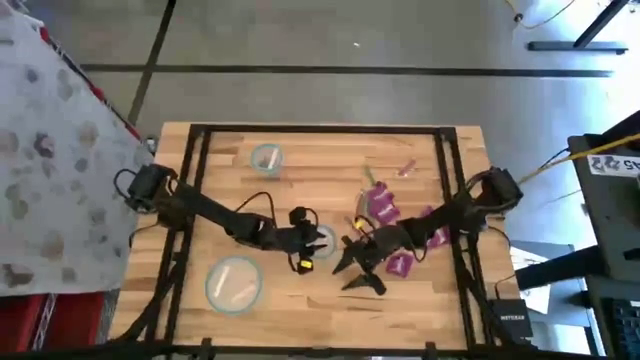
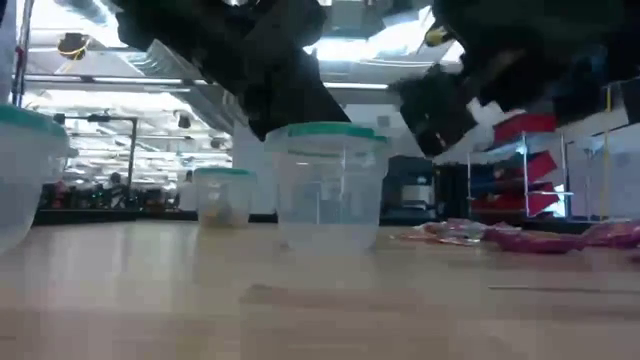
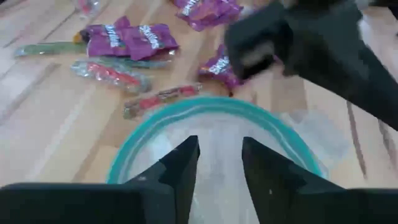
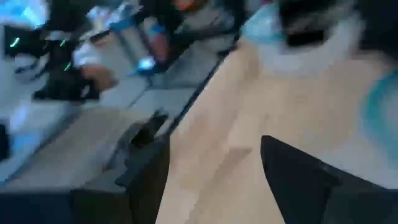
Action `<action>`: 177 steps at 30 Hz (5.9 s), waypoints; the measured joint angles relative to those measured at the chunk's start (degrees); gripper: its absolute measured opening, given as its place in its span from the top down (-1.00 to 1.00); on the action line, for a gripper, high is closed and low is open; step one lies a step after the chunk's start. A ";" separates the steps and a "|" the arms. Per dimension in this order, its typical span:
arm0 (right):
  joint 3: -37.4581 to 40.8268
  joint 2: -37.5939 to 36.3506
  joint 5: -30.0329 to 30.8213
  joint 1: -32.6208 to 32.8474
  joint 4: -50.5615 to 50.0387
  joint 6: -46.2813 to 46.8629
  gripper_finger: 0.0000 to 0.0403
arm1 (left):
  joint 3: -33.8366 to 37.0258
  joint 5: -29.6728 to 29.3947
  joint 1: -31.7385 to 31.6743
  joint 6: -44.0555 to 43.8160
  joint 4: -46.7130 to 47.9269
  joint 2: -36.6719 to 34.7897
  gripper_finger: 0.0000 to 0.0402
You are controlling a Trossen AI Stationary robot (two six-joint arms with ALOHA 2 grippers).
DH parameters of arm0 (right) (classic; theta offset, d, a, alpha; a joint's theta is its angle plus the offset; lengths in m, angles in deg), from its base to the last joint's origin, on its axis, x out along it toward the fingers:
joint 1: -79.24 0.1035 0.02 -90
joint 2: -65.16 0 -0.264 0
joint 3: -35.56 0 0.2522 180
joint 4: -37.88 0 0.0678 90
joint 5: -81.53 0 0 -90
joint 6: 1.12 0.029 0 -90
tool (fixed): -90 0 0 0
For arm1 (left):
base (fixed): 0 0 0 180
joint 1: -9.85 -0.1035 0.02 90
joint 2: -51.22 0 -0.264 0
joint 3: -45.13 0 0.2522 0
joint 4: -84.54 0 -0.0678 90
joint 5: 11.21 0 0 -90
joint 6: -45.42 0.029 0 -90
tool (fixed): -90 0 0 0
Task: Sort candy
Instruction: Open the bottom small transparent bin
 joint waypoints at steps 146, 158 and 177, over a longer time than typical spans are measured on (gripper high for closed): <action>-11.43 6.65 58.48 10.26 -23.10 -8.89 0.25 | 0.46 -8.53 6.15 -16.13 -2.56 -0.05 0.46; -11.34 -3.92 72.09 10.09 -57.06 6.68 0.30 | 0.46 -7.59 6.27 -16.87 -2.99 -0.09 0.47; -9.99 6.93 41.17 10.13 -14.79 2.12 0.30 | 0.52 -8.01 6.27 -15.96 -3.76 -0.04 0.46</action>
